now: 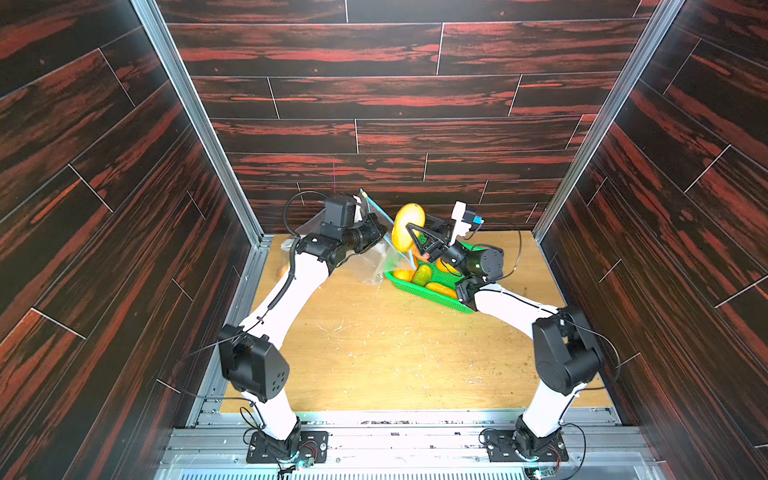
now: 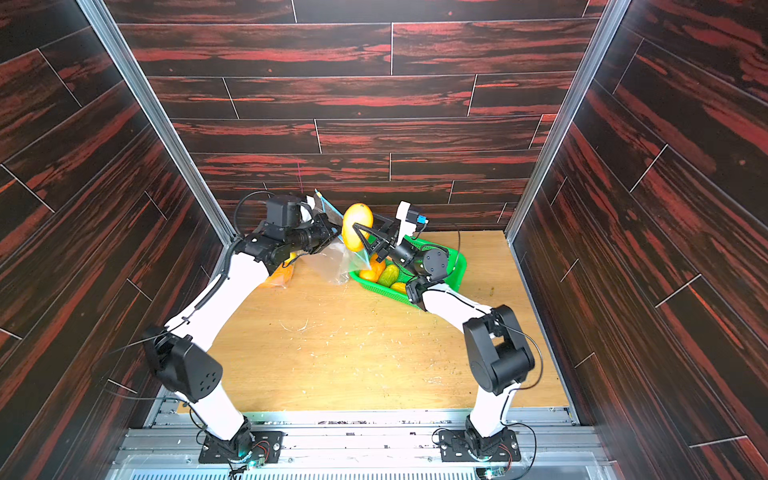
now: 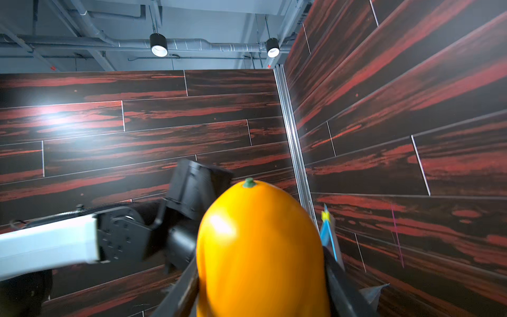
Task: Place the mango in a zip-top bag and seal the zipper
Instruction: Place the mango in the zipper food storage bag.
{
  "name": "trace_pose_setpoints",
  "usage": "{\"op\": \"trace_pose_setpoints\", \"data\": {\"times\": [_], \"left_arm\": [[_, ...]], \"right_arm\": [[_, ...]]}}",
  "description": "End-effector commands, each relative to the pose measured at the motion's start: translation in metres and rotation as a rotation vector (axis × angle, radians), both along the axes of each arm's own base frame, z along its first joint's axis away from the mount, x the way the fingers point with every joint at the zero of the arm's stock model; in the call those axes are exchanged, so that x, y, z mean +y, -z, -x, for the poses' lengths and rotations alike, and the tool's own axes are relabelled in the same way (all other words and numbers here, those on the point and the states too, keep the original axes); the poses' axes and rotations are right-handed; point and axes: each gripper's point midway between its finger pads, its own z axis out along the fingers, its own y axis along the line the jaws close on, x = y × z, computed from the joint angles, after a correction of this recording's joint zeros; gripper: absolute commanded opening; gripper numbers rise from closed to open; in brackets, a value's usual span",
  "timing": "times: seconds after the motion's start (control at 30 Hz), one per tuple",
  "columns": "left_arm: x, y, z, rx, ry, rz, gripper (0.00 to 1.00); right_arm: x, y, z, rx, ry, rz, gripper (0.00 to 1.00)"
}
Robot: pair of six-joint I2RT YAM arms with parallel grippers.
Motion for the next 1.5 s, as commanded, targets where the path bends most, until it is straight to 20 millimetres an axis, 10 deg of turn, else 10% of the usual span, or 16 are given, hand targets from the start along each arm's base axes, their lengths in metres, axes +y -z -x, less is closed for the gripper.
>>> {"op": "trace_pose_setpoints", "data": {"times": [0.0,0.5,0.77,1.0,1.17,1.47], "left_arm": [[0.003,-0.028,0.017,-0.051,0.026,0.036,0.00],[-0.009,-0.039,0.032,-0.039,0.141,0.217,0.00],[-0.015,-0.043,0.025,-0.037,0.175,0.318,0.00],[-0.008,-0.043,0.019,-0.041,0.159,0.348,0.00],[-0.004,-0.038,0.016,-0.038,0.160,0.352,0.00],[-0.004,-0.018,0.013,-0.018,0.185,0.271,0.00]], "right_arm": [[0.000,-0.013,0.001,-0.038,-0.024,-0.047,0.00],[0.009,0.038,-0.048,0.112,0.020,-0.057,0.01],[0.022,0.072,-0.055,0.233,0.003,0.080,0.59],[0.005,0.082,-0.068,0.363,0.025,0.212,0.89],[-0.004,0.086,-0.078,0.470,0.004,0.297,0.84],[-0.005,0.081,-0.075,0.471,0.009,0.339,0.17]]}}
